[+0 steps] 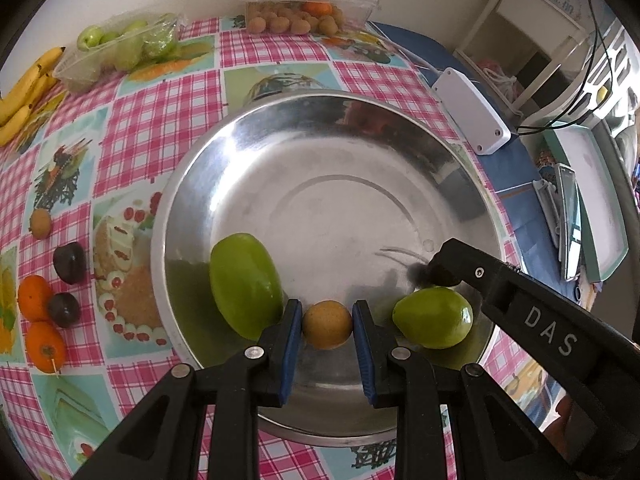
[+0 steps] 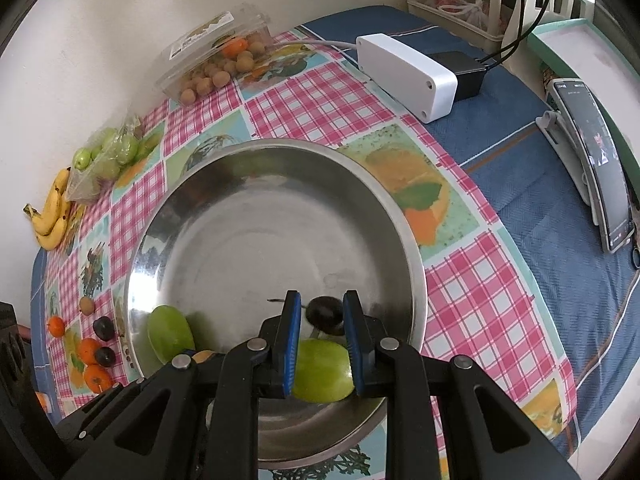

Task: Organize fruits
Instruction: 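Lower the kiwi into the bowl and open the left tool while the right tool releases the plum, then withdraw both tools from the steel bowl toward the loose oranges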

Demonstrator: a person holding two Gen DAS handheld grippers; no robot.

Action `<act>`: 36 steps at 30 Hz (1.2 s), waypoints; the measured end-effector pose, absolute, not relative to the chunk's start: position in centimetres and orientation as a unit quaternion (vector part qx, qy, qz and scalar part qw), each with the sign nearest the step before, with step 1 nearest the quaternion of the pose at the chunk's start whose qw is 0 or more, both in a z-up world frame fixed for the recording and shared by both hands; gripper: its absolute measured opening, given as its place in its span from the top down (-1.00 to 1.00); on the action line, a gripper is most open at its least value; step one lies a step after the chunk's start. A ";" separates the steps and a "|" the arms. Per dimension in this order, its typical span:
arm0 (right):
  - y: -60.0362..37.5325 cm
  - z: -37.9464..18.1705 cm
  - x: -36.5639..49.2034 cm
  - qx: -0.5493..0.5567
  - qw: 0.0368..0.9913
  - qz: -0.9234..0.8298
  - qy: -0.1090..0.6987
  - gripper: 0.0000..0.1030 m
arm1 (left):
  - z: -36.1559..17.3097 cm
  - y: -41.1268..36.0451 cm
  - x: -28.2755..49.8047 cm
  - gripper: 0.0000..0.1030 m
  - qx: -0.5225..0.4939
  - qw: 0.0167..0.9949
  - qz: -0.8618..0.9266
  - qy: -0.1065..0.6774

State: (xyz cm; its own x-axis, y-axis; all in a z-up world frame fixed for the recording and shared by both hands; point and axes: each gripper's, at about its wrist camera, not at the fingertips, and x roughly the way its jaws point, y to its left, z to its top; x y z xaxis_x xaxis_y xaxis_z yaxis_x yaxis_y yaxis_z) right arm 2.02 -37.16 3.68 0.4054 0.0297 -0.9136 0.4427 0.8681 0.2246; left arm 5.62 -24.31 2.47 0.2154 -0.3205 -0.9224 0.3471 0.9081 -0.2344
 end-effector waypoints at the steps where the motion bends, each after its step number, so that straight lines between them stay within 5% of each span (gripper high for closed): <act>1: -37.2 3.7 2.0 0.222 0.808 -0.129 0.530 0.56 | 2.4 -24.3 5.6 0.45 0.012 0.779 -0.215 0.589; 6: -37.2 4.1 2.1 0.213 0.810 -0.134 0.529 0.56 | 2.3 -24.4 5.7 0.43 0.011 0.775 -0.217 0.594; 11: -37.2 4.3 2.1 0.205 0.810 -0.138 0.532 0.40 | 2.5 -24.0 5.7 0.10 0.002 0.773 -0.219 0.596; 36: -35.7 7.6 0.1 0.185 0.821 -0.140 0.522 0.36 | 5.6 -16.1 7.4 0.05 -0.047 0.810 -0.156 0.563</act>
State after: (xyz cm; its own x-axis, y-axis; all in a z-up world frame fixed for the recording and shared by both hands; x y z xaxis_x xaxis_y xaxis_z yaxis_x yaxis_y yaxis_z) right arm 0.13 -35.67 7.58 0.4151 -0.0371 -0.9090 0.4235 0.8922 0.1569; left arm 7.43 -16.09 5.60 0.3181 -0.3065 -0.8971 0.1999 0.9467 -0.2526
